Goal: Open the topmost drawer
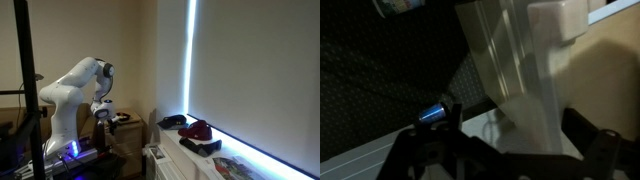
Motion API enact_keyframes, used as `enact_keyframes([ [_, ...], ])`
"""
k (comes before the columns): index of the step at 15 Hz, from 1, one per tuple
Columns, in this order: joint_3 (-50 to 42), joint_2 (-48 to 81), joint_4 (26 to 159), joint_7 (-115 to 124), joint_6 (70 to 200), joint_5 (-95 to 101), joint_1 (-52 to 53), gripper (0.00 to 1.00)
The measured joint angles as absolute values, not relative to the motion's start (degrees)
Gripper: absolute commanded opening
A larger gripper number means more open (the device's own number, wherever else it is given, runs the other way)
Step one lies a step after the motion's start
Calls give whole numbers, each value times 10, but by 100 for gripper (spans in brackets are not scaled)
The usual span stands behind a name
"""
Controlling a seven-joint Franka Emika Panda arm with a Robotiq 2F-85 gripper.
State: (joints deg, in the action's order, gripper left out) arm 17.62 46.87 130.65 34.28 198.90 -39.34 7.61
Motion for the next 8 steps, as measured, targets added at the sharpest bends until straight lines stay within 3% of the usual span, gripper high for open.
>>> enact_keyframes([
  [8,122,388,1466,344,1994,-424,68,100],
])
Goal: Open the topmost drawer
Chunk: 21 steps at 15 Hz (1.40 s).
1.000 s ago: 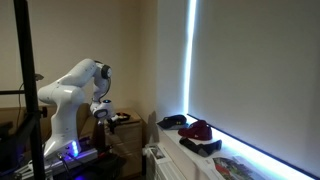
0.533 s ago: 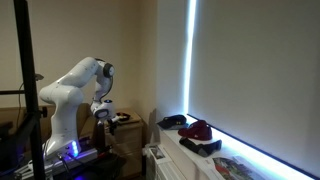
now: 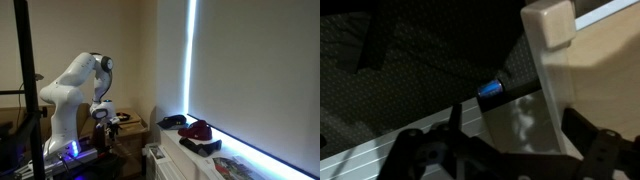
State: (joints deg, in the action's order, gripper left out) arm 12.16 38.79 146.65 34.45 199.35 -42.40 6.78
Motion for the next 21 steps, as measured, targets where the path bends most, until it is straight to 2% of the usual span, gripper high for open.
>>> enact_keyframes([
  [7,76,355,1546,341,1991,-423,63,100],
  [15,100,342,1581,339,1984,-342,-1,100],
  [21,76,346,1590,340,1949,-343,24,100],
])
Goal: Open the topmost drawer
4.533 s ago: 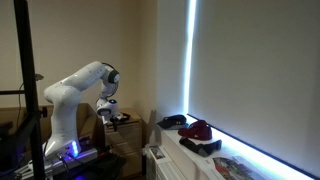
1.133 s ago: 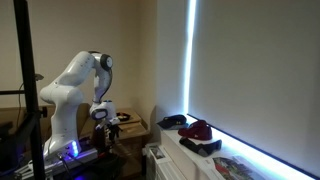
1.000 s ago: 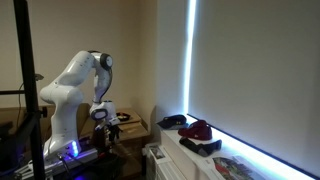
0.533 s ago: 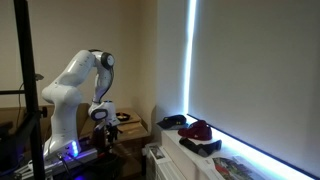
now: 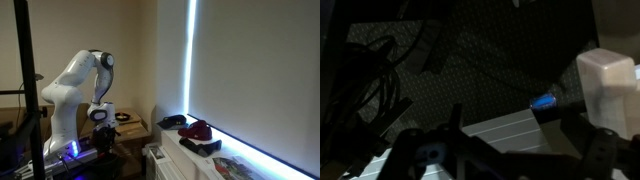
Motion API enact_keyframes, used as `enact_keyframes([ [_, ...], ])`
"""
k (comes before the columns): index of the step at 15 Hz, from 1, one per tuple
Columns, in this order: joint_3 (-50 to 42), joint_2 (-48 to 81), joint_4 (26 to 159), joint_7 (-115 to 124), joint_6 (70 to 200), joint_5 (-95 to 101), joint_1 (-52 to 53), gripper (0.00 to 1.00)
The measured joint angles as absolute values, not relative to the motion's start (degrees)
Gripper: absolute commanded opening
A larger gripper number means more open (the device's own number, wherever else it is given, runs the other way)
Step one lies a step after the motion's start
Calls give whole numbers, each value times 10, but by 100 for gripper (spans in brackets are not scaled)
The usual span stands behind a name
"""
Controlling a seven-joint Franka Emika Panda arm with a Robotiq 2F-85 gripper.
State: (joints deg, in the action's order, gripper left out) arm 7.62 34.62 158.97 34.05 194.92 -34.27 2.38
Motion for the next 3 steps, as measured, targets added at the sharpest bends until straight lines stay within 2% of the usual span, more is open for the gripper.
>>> enact_keyframes([
  [3,22,344,1587,331,1922,-380,86,100],
])
